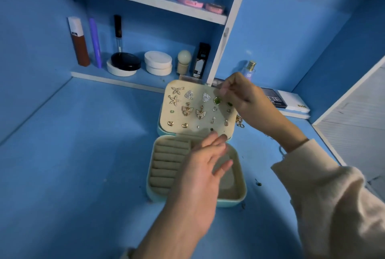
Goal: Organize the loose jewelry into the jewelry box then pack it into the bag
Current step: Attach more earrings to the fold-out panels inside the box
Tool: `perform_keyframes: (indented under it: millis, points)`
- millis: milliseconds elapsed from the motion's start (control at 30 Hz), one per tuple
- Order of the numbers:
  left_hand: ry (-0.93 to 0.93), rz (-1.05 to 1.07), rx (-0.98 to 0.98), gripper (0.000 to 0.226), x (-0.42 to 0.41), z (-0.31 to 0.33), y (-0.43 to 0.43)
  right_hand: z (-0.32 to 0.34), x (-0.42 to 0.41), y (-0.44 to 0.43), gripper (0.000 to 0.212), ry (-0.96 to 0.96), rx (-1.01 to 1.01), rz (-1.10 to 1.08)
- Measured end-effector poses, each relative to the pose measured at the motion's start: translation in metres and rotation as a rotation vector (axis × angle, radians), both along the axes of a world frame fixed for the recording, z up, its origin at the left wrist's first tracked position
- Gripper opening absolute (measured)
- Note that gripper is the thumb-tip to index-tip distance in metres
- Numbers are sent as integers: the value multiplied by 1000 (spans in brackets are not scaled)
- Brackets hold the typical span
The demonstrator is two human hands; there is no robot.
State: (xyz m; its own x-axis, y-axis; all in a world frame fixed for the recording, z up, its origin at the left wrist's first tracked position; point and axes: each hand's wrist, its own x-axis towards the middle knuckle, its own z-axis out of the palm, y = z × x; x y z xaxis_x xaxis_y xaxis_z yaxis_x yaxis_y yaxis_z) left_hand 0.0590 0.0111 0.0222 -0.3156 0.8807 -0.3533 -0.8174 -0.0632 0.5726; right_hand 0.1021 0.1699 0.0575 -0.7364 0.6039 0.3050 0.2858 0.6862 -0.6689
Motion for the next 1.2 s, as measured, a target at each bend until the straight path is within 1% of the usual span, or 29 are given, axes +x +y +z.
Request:
perform_keyframes:
  millis: [67, 100, 167, 200, 300, 367, 433, 533, 567, 667, 700, 800, 867, 967, 1100, 1133, 1200]
  points:
    - [-214, 53, -12, 35, 6, 1, 5, 2, 2, -3, 11, 6, 5, 12]
    - [-280, 83, -9, 32, 7, 1, 7, 3, 3, -4, 11, 5, 9, 18]
    - [-353, 122, 3, 25, 7, 0, 10, 3, 6, -6, 9, -6, 19, 27]
    - [-374, 131, 7, 24, 6, 0, 13, 4, 8, -7, 10, -7, 28, 29]
    - [-426, 161, 14, 32, 1, -2, 18, 7, 12, -12, 16, -4, 52, 50]
    - [-437, 156, 38, 28, -2, -2, 20, 9, 15, -14, 16, -12, 72, 36]
    - [-443, 142, 51, 21, -5, -2, 20, 9, 17, -17, 11, -17, 91, 27]
    - [-421, 131, 65, 21, -6, -2, 19, 11, 24, -23, 10, -24, 91, 28]
    - [-396, 126, 70, 27, -6, -2, 18, 12, 27, -26, 11, -28, 87, 31]
    - [-317, 102, 68, 57, -6, -2, 15, 14, 38, -38, 8, -9, 80, 45]
    - [-290, 99, 65, 64, -6, -2, 13, 14, 43, -42, 8, 0, 70, 47]
    - [-212, 88, 75, 80, -3, 1, 8, 9, 56, -54, 17, 42, -2, 84]
    - [-172, 93, 71, 83, 0, 2, 4, 8, 65, -63, 21, 46, -49, 120]
    - [-187, 136, 36, 73, 3, -2, 2, 11, 76, -70, 24, 92, -165, 134]
    - [-207, 121, 59, 40, 7, -10, 0, 18, 77, -58, 21, 176, -207, 9]
    - [-217, 121, 69, 37, 7, -11, -1, 19, 75, -52, 19, 173, -201, -12]
    - [-236, 126, 91, 35, 8, -15, -2, 17, 68, -39, 15, 109, -202, -29]
